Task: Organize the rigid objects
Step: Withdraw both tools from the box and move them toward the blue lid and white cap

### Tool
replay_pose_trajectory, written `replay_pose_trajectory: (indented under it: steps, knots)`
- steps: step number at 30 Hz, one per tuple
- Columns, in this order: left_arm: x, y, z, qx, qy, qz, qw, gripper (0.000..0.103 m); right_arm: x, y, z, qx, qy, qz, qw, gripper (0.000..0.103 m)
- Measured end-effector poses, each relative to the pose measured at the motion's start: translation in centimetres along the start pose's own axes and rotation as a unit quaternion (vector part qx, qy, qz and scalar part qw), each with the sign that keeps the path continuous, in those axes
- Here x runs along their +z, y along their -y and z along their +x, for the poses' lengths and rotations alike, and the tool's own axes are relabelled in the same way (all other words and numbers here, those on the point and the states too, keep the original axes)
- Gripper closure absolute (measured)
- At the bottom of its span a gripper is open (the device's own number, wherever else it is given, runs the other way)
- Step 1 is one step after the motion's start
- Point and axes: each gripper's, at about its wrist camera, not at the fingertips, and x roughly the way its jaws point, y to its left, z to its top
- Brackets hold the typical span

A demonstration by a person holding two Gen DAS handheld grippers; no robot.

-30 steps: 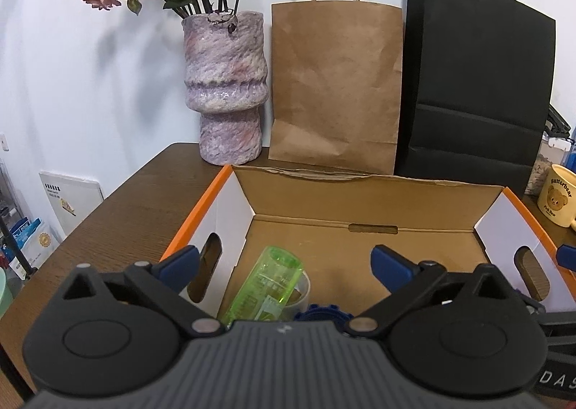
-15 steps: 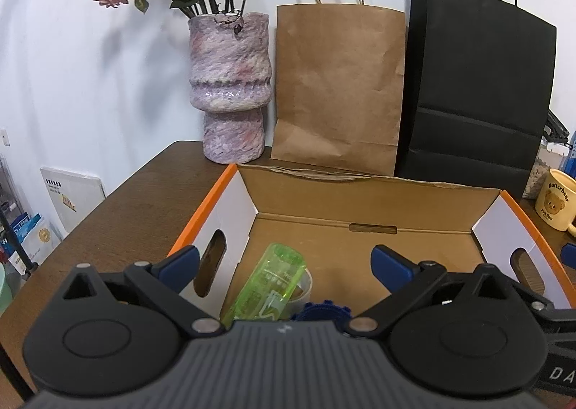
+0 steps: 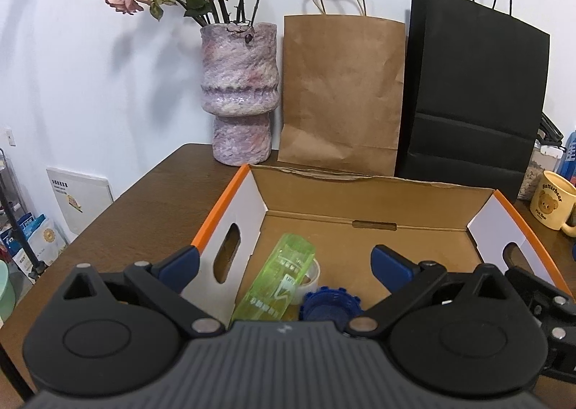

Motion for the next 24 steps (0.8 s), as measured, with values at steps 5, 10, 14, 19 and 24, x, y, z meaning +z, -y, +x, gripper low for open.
replay_pose_trajectory:
  steps: [5, 10, 14, 19, 24]
  knots:
    - [-0.4, -0.5, -1.0, 0.0, 0.001, -0.004, 1.0, 0.0, -0.2, 0.0, -1.2, 0.007, 0.005, 0.002, 1.0, 0.0]
    - [-0.9, -1.0, -2.3, -0.001, 0.003, -0.008, 1.0, 0.0, -0.5, -0.1, -2.6, 0.008, 0.011, 0.005, 1.0, 0.0]
    - [-1.3, -1.5, -3.3, -0.002, 0.001, -0.009, 1.0, 0.0, -0.7, -0.1, -4.0, 0.011, 0.017, 0.008, 1.0, 0.0]
    - [-1.9, -2.3, -5.0, -0.005, 0.007, -0.015, 0.9998, 0.0, -1.5, 0.0, -6.1, 0.011, 0.026, 0.015, 0.999, 0.0]
    - [-2.7, -2.9, -6.7, -0.006, 0.007, -0.016, 0.9998, 0.0, -2.1, 0.2, -8.0, 0.008, 0.031, 0.022, 0.999, 0.0]
